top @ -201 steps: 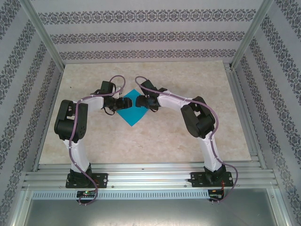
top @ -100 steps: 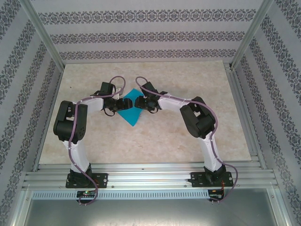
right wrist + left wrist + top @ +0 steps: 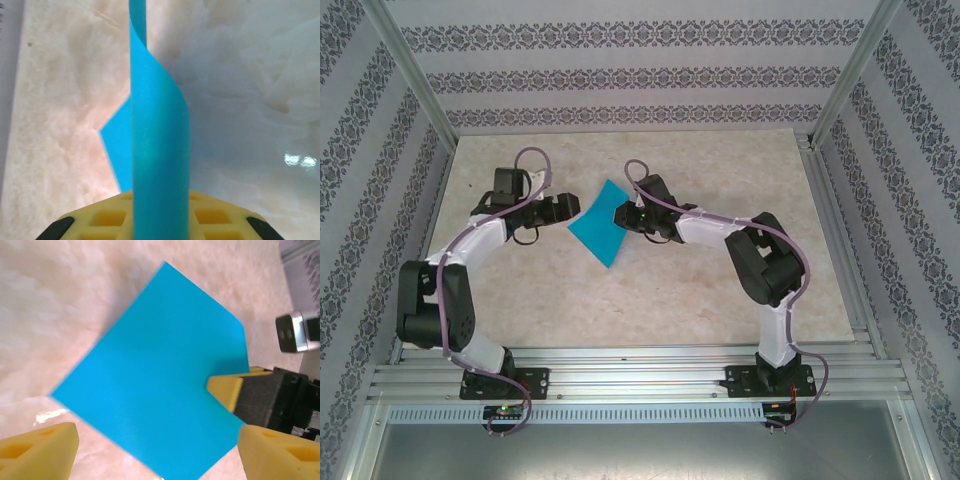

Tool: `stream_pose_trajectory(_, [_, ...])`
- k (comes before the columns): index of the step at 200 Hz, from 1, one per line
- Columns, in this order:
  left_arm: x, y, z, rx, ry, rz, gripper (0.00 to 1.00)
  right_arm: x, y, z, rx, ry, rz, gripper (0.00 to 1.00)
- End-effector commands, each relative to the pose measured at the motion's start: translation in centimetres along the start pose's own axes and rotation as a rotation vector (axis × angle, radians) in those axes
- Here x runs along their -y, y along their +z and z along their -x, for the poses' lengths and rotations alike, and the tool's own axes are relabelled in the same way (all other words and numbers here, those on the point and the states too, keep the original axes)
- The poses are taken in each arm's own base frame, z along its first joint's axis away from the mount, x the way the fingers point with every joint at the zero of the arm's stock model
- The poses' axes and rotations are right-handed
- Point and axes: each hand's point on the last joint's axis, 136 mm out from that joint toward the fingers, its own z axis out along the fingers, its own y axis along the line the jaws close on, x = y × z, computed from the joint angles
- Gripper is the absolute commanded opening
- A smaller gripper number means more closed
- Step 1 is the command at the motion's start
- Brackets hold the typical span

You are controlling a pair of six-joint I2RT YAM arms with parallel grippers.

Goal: Fold a paper plane with a square sheet of paper (fold left side to right side)
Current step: Pick up the square sheet of paper from the center of the table, then place a square sheet of paper at the center of the table.

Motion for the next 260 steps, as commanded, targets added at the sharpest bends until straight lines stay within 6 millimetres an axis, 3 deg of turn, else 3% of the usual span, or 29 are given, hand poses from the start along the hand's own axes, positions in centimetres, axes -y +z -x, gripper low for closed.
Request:
stream_pose_trajectory(1, [0.9,-2.5,0.7,0.055,0.015,-0.067,0.86,-3.8,-4.2,3.1,0.109,-0.081,0.175,0.21])
stream_pose_trajectory(36, [4.4,-4.6,2.4,0.143,0.083,-0.226,0.87,-5.4,-9.8,3.7,0.130,-0.194,0.263,0.21])
stream_pose_trajectory(84, [10.1,-6.8,3.8,0.178,0.243,-0.479,0.89,-7.9,-19.0,3.8,0.134,-0.298,0.443,0.20])
stream_pose_trajectory(121, [15.5,-8.3,3.3,0.151,0.471,-0.660,0.92,-11.2,-24.9,2.7,0.115,-0.431,0.582,0.20])
stream_pose_trajectory(142, [18.7,-8.8,2.1,0.092,0.605,-0.751,0.94,-12.7,-27.4,1.8,0.102,-0.504,0.619,0.20])
stream_pose_trajectory(169, [22.2,-10.1,-0.1,-0.012,0.759,-0.895,0.98,-13.9,-29.4,0.6,0.079,-0.568,0.637,0.20])
stream_pose_trajectory(188, [23.4,-11.0,-0.5,-0.049,0.802,-0.970,0.98,-14.3,-30.3,0.1,0.071,-0.604,0.637,0.19])
stream_pose_trajectory(200, [23.4,-10.6,0.0,-0.060,0.795,-0.966,0.96,-14.4,-30.6,-0.1,0.071,-0.616,0.631,0.19])
stream_pose_trajectory(224, [22.6,-7.8,1.1,-0.043,0.791,-0.821,0.96,-14.0,-30.5,-0.2,0.067,-0.618,0.609,0.19])
stream_pose_trajectory(260, [22.7,-7.4,0.8,-0.028,0.778,-0.812,0.98,-14.2,-30.3,-0.2,0.058,-0.621,0.616,0.19])
